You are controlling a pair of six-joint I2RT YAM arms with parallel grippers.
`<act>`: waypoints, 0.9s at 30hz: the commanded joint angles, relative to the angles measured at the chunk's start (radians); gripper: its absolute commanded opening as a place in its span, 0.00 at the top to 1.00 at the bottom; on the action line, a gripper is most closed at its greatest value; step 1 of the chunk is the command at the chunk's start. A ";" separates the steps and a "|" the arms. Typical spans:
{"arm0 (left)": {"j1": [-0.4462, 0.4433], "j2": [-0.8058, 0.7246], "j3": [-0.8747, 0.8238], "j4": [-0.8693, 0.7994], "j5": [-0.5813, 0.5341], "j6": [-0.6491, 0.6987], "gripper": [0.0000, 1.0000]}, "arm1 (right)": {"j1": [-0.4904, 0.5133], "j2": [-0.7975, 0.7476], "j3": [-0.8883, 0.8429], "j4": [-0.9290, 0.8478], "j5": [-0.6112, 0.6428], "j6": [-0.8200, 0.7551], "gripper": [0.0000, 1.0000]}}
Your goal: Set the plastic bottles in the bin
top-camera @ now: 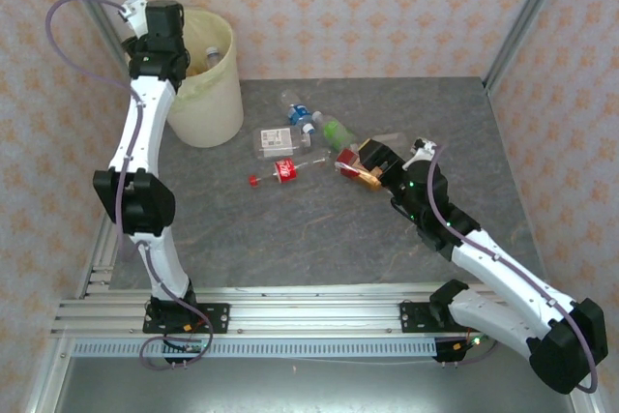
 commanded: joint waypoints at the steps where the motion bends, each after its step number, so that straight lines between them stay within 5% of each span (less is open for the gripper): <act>1: 0.021 0.056 0.151 -0.208 -0.067 -0.050 0.21 | 0.004 -0.013 0.020 -0.010 0.013 -0.029 0.01; 6: 0.021 0.115 0.326 -0.338 -0.036 -0.086 0.07 | 0.004 -0.014 0.018 -0.018 0.011 -0.029 0.01; 13: 0.017 0.030 0.288 -0.331 0.152 -0.150 0.00 | 0.004 -0.013 0.009 -0.014 0.017 -0.026 0.01; 21: -0.021 -0.233 -0.045 -0.146 0.372 -0.214 0.00 | 0.004 -0.013 -0.009 -0.010 0.040 -0.044 0.01; 27: -0.109 -0.441 -0.335 -0.035 0.336 -0.214 0.00 | -0.004 0.003 -0.040 0.006 0.005 -0.240 0.01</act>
